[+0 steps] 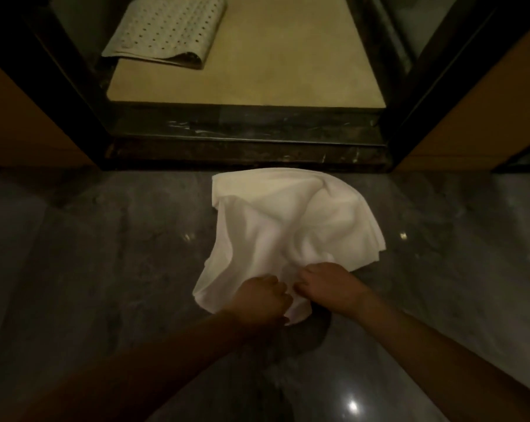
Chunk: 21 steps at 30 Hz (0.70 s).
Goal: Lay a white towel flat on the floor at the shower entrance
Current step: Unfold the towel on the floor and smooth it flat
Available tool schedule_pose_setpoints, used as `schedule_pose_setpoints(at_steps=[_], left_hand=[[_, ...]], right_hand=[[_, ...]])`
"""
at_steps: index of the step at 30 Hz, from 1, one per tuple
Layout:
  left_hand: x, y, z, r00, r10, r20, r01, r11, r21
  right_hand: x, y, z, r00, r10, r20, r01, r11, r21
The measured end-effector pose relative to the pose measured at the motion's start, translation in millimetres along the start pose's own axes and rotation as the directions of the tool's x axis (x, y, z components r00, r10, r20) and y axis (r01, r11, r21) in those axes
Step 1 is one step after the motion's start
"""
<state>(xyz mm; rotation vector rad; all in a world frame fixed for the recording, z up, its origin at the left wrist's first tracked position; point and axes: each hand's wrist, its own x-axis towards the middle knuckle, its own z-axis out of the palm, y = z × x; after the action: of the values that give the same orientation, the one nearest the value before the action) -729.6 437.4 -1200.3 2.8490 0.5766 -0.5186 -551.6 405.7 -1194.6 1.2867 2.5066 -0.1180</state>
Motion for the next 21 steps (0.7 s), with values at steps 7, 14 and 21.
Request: schedule_pose_setpoints(at_steps=[7,14,21], left_hand=[[-22.1,-55.7,-2.7,0.994,-0.015,-0.109,0.025,0.996,0.086],[-37.1,-52.8,-5.1,0.978,-0.077,-0.196,0.060,0.994,-0.090],[-62.4,-94.6,5.7,0.976,-0.174,-0.132,0.158,0.980,-0.122]], right_hand=[[22.3,-39.8,-12.6,0.955,0.281,-0.098,-0.232,0.910,0.342],[44.0,-63.7,8.0,0.945,0.306,0.116,-0.327,0.878,0.349],[38.6,-51.2,7.3,0.961,0.268,0.070,-0.275,0.889,0.366]])
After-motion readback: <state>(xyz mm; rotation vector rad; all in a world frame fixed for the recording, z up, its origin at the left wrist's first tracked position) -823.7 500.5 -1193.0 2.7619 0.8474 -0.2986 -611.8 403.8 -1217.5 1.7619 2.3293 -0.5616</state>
